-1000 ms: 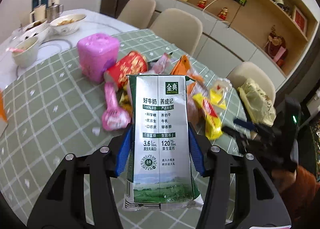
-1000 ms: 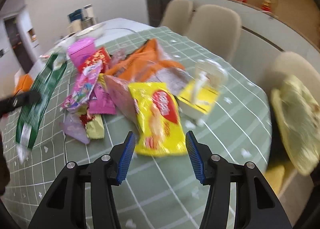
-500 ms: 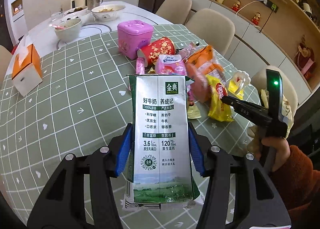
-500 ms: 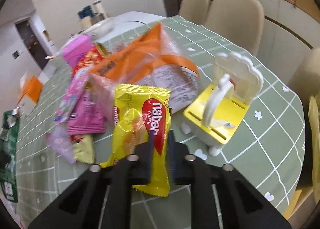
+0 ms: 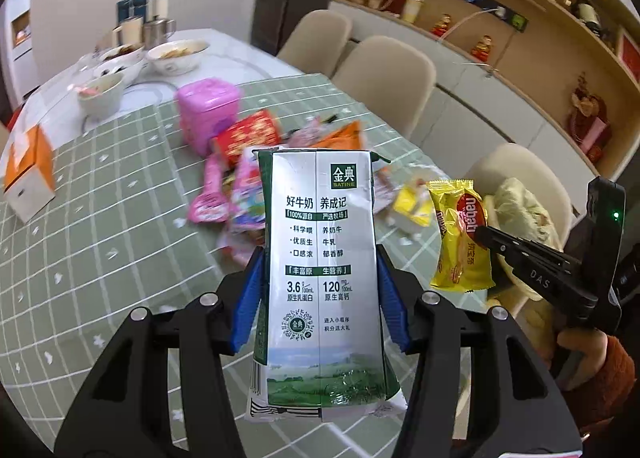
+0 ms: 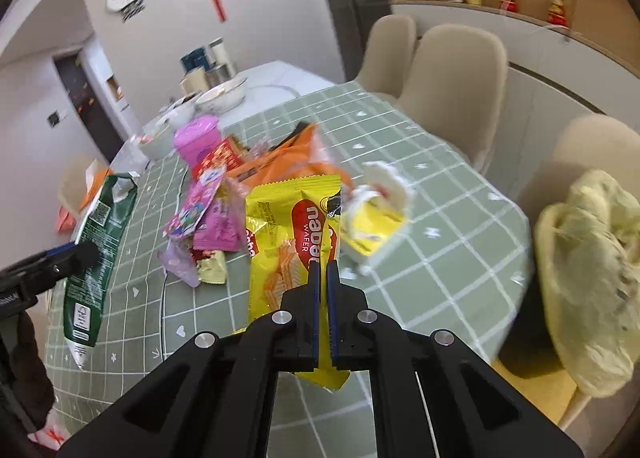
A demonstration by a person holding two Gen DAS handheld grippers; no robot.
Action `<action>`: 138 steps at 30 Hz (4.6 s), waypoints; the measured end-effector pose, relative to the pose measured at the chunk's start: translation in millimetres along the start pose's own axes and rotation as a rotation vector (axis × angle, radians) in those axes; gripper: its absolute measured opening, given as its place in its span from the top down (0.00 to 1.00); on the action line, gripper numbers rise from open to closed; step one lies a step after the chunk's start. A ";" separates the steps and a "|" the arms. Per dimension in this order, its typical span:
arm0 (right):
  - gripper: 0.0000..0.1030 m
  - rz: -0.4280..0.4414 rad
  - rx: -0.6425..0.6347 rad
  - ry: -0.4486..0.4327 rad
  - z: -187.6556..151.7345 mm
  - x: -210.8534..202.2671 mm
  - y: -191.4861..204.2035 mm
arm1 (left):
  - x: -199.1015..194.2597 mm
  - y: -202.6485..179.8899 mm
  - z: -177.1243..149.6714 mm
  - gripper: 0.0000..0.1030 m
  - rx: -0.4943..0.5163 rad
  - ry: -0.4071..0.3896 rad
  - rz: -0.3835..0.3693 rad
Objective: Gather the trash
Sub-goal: 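Carry the milk carton and wafer packet to the bin and release both, then move both open tools back over the snack pile on the table, then grasp the red paper cup with the left tool while the right tool grasps a pink tissue pack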
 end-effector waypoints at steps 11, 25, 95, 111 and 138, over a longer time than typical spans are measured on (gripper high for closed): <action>0.95 -0.214 0.058 -0.178 10.4 -108.3 -109.4 | 13.2 -130.4 58.2 0.51 0.134 -0.182 -0.176; 0.95 -0.518 0.241 -0.235 -40.2 -199.2 -297.9 | 118.5 -375.2 63.6 0.51 0.223 -0.185 -0.471; 0.70 -0.186 0.080 -0.130 -4.1 -39.8 -25.6 | 13.6 119.3 0.8 0.44 -0.081 -0.055 0.043; 0.58 -0.195 0.055 0.027 -28.4 4.2 -6.2 | 120.9 126.8 78.5 0.44 -0.020 -0.033 -0.035; 0.58 -0.115 -0.029 0.121 -39.1 55.5 21.8 | 140.3 88.0 96.5 0.46 0.033 0.081 -0.072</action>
Point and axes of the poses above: each gripper's, at about its wrist camera, not at the fingertips, and x roughly the way its jaws point, y to its left, z to its top, the point moved 7 cm from there along x, roughly the way its jaws point, and after that the axes turned 4 degrees about -x, right-handed, at the moved point
